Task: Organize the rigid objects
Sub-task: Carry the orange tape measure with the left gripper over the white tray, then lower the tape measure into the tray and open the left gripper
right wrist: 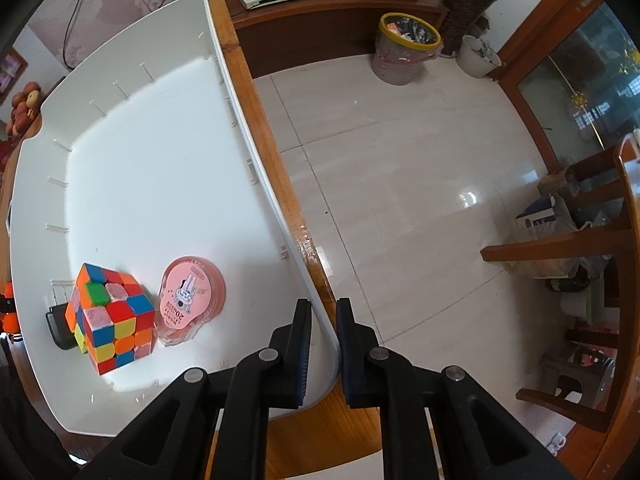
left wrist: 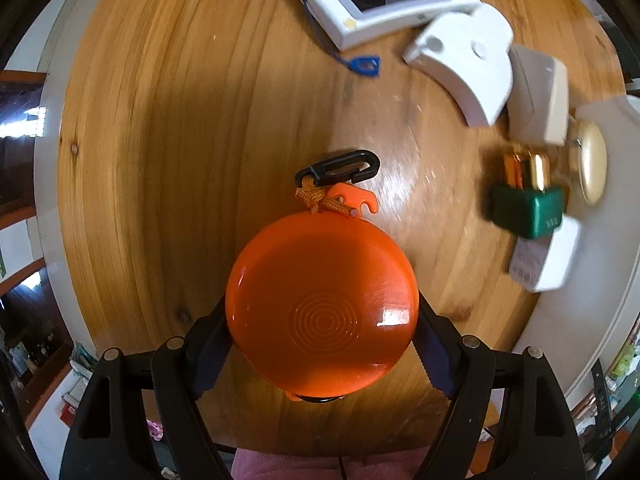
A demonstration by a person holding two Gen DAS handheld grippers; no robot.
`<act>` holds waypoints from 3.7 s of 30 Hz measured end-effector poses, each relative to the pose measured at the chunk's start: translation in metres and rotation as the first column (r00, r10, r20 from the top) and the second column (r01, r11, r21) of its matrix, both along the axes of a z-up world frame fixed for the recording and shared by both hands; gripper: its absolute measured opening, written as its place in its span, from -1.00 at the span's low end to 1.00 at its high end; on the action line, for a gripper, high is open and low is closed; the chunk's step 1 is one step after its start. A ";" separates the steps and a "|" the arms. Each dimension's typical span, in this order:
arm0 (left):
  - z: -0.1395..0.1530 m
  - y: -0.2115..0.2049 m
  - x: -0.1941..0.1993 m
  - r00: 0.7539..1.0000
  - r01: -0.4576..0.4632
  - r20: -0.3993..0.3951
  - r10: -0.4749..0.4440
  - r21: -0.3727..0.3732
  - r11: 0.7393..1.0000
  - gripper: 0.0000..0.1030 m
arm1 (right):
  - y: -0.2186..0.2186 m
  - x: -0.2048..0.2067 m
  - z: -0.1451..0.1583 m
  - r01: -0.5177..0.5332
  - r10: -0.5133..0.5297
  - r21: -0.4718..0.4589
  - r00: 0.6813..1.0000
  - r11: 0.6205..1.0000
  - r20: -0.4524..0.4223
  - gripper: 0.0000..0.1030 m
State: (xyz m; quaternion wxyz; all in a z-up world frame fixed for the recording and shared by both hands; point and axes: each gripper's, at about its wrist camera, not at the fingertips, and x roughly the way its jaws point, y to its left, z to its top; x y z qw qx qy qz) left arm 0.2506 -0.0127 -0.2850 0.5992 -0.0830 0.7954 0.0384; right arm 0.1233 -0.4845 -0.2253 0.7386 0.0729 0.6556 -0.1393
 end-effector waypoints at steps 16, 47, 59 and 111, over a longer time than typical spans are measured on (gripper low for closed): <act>0.074 -0.054 -0.051 0.991 0.017 0.129 -0.015 -0.013 1.000 0.60 | -0.006 -0.002 -0.002 -0.108 0.108 0.067 0.994 0.992 0.002 -0.82; 0.132 -0.210 -0.078 0.950 0.215 0.243 -0.197 -0.049 0.975 0.60 | -0.007 -0.002 0.001 -0.294 0.290 0.132 0.956 0.947 0.049 -0.80; 0.134 -0.242 -0.074 0.927 0.270 0.289 -0.237 -0.077 0.960 0.61 | -0.009 -0.001 0.001 -0.337 0.333 0.145 0.942 0.930 0.052 -0.80; 0.184 -0.109 -0.089 0.782 0.091 0.620 -0.070 -0.003 0.996 0.66 | 0.002 0.003 -0.002 -0.295 0.298 0.069 0.954 0.953 -0.026 -0.81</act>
